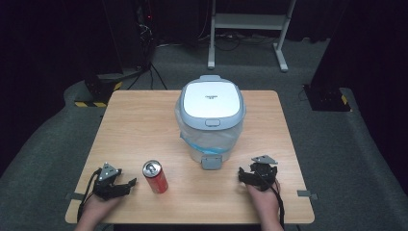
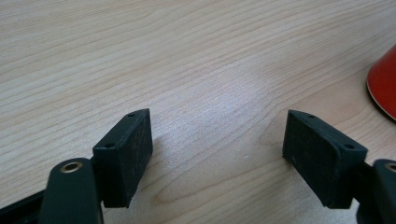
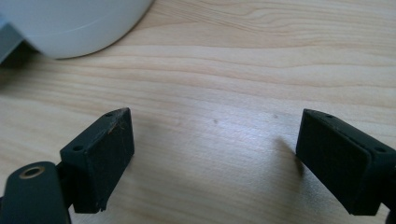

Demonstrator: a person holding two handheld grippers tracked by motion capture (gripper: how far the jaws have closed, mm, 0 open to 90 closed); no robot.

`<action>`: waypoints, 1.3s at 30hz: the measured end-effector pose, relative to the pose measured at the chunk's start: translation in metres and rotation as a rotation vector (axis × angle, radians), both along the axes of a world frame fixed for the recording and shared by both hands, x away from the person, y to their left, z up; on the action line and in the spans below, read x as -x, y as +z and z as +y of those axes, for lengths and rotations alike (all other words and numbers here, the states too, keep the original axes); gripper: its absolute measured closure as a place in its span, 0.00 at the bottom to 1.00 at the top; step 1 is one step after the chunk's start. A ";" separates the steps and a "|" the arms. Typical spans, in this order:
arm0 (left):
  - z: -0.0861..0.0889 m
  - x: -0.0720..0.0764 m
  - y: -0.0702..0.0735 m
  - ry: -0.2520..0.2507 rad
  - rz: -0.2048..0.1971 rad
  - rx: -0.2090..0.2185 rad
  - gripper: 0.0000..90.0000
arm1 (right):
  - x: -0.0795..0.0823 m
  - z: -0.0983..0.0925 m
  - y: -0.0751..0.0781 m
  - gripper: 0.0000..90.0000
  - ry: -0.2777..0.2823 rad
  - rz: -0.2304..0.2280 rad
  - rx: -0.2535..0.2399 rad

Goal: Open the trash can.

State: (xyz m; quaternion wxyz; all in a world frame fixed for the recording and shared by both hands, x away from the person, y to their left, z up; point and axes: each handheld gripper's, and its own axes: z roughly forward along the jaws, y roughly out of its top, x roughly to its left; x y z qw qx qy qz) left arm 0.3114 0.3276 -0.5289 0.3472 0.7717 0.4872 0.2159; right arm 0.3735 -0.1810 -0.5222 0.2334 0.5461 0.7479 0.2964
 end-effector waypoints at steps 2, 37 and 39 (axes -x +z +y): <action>0.000 0.000 0.000 0.000 0.000 0.000 0.27 | 0.003 0.001 0.002 0.15 0.019 -0.003 -0.012; 0.000 0.000 0.000 0.002 -0.002 0.002 0.27 | 0.025 0.087 0.033 0.81 0.269 -0.166 -0.086; 0.000 0.000 0.000 0.002 -0.002 0.002 0.27 | 0.023 0.093 0.032 0.82 0.277 -0.160 -0.087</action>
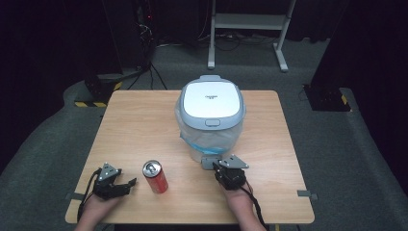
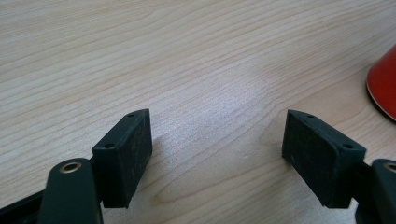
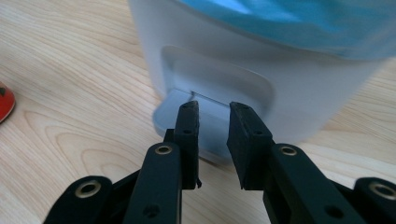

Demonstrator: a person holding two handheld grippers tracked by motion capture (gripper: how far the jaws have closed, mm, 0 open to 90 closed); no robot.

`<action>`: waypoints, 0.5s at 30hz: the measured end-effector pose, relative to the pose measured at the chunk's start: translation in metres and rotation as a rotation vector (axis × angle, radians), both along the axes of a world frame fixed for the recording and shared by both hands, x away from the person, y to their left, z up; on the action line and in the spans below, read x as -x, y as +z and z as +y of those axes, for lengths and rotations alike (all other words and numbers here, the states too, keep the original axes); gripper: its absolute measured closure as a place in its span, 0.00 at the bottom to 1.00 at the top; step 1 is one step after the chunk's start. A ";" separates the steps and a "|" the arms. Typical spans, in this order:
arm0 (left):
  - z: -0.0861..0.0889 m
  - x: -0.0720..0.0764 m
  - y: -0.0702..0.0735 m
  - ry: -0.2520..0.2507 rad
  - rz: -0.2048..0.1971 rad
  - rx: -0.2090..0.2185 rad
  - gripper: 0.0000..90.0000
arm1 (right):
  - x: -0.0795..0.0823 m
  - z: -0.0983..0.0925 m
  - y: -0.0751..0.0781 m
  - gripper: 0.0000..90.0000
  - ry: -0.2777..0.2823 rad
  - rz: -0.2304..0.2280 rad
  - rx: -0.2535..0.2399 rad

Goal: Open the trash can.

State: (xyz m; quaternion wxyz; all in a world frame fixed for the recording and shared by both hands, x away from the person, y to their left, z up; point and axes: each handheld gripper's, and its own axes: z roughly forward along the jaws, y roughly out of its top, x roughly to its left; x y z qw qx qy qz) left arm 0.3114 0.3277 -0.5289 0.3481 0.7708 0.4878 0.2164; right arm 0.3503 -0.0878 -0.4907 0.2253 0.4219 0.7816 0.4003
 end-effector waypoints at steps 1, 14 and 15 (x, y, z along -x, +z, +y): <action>0.000 0.000 0.000 0.000 0.000 0.000 0.27 | -0.001 0.003 -0.001 0.82 0.001 0.001 0.003; 0.000 0.000 0.000 -0.001 0.000 -0.002 0.27 | -0.014 0.017 -0.010 0.76 -0.011 0.031 0.044; 0.000 0.000 0.000 -0.001 0.000 -0.002 0.27 | -0.014 0.017 -0.010 0.75 -0.011 0.028 0.049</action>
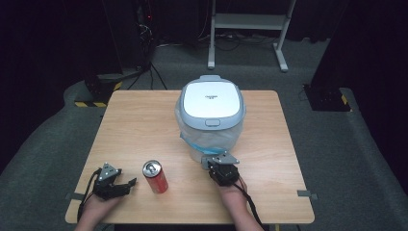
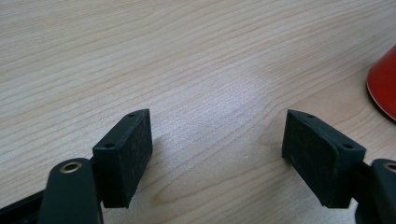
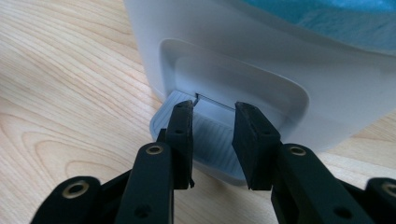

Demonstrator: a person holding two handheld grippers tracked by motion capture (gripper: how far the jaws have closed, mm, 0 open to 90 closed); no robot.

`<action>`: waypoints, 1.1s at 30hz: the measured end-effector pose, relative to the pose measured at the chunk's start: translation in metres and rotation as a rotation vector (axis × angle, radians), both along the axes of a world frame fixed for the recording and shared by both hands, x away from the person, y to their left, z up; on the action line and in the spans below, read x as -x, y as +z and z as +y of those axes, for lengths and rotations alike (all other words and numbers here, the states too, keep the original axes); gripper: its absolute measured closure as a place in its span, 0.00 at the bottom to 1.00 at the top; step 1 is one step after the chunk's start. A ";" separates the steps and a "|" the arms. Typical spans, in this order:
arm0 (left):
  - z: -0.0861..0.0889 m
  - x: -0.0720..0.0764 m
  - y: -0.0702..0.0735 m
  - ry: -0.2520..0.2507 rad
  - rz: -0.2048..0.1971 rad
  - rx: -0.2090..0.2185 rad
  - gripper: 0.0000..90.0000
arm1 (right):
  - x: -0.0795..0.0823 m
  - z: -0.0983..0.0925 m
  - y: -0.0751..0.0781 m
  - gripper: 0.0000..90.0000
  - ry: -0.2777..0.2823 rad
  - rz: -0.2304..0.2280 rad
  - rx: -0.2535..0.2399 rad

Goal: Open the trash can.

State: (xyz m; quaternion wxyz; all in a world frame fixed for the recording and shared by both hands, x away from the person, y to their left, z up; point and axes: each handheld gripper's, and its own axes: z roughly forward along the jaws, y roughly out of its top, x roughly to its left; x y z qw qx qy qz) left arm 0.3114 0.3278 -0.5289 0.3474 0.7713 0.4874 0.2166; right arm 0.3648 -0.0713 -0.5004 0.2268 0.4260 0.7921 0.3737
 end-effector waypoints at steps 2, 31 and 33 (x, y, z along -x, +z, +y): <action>0.000 0.000 0.000 0.000 0.000 0.000 0.27 | -0.001 0.000 0.000 0.73 0.004 -0.002 0.009; 0.000 0.000 0.000 0.001 -0.001 0.000 0.27 | -0.008 0.000 0.000 0.70 0.024 0.042 0.020; 0.000 0.000 0.000 0.001 0.000 0.000 0.27 | -0.008 0.000 0.000 0.70 0.026 0.044 0.021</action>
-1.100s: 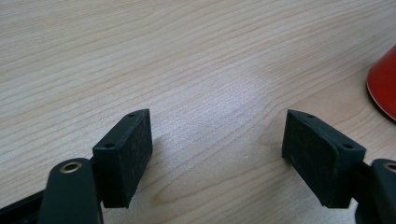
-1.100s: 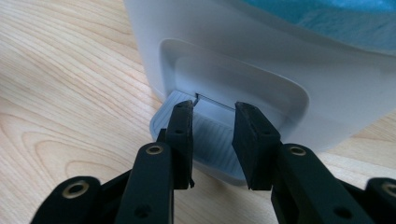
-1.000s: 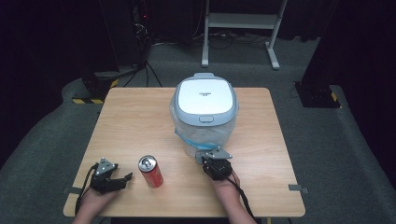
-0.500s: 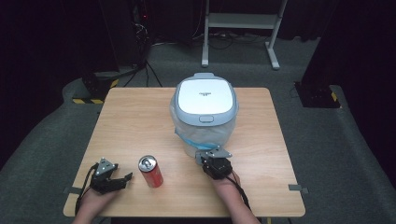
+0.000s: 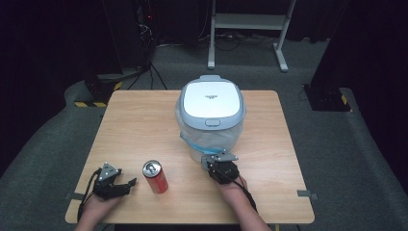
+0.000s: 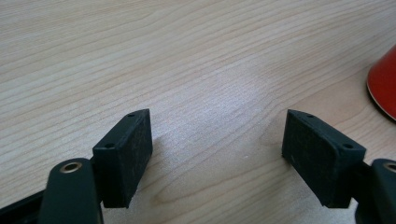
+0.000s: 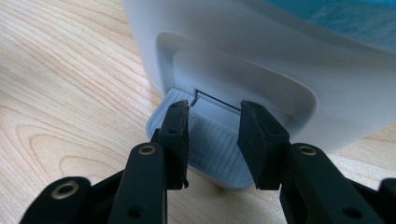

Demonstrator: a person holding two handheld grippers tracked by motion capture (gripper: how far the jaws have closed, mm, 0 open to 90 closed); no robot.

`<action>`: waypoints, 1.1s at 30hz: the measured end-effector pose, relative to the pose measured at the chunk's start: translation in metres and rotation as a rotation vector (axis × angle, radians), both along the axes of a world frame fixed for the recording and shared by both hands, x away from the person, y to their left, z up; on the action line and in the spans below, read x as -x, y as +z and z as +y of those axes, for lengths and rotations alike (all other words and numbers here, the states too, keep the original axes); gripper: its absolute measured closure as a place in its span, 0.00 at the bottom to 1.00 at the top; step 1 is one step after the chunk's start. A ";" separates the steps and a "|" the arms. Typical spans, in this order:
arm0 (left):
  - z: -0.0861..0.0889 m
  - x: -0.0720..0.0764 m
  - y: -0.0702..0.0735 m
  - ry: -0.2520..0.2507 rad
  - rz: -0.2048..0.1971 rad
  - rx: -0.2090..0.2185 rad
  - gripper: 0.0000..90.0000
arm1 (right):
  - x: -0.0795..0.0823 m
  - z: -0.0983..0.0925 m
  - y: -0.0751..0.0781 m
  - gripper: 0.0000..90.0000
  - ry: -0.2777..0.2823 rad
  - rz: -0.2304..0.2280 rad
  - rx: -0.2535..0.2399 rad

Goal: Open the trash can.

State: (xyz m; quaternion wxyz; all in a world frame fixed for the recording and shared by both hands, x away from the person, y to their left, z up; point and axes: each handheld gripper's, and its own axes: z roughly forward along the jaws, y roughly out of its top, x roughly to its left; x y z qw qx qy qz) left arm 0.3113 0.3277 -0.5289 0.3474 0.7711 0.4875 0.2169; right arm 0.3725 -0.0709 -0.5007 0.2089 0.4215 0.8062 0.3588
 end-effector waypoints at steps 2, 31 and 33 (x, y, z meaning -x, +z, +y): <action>0.000 0.000 0.000 0.001 0.000 0.001 0.27 | 0.000 0.000 0.000 0.70 -0.002 0.000 0.000; 0.000 -0.001 0.000 -0.001 0.000 -0.001 0.27 | -0.003 0.001 -0.012 0.70 -0.016 0.034 0.010; 0.000 -0.001 0.000 0.000 0.000 -0.001 0.27 | -0.002 0.001 -0.012 0.70 -0.022 0.039 0.006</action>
